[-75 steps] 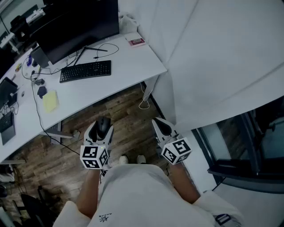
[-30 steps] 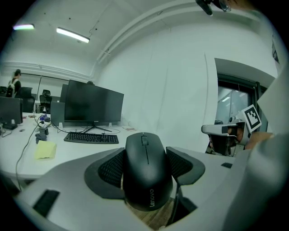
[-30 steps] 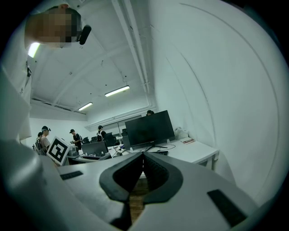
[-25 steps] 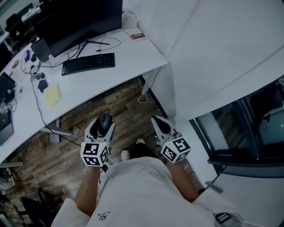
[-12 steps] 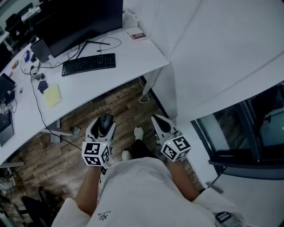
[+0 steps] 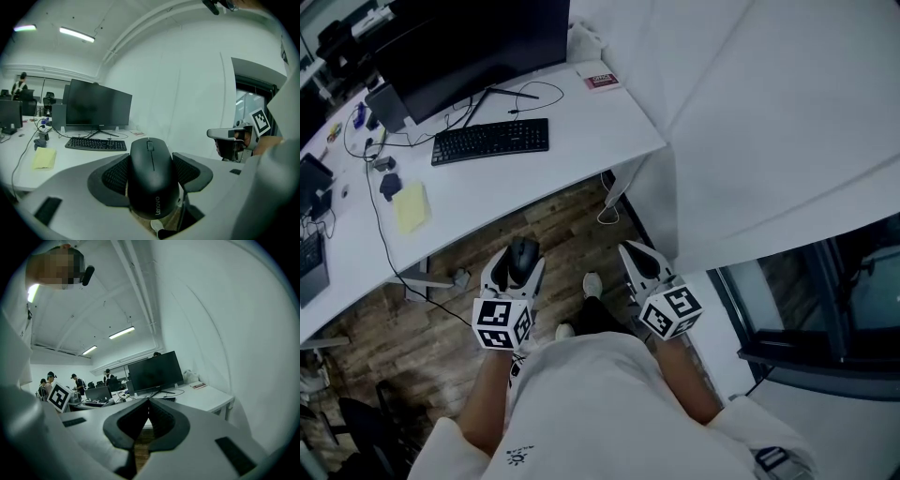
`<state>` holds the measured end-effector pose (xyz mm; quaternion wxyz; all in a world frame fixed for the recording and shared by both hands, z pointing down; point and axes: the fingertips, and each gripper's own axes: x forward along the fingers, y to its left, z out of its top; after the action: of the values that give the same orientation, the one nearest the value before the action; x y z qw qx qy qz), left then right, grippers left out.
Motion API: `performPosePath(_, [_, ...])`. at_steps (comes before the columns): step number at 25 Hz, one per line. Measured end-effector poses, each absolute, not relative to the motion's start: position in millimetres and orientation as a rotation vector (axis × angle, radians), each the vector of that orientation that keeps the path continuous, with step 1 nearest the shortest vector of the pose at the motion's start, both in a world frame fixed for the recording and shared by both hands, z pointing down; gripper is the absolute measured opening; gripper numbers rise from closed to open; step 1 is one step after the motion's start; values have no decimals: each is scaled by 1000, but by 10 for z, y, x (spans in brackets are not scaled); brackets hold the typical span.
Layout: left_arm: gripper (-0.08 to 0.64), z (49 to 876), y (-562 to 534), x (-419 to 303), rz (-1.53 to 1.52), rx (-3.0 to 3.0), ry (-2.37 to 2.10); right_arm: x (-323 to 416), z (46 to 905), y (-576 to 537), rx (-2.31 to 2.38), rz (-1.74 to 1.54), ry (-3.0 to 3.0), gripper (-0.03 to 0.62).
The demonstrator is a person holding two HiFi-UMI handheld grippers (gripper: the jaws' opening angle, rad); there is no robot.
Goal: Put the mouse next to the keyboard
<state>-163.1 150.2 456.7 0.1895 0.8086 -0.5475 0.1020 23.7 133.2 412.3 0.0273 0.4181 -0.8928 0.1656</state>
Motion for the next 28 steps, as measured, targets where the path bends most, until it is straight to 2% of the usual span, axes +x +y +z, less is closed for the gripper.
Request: performPosePath(28, [293,4774,-122,-1144,369,2110,-1681,707,4448,-569,1036,595,-2807,18])
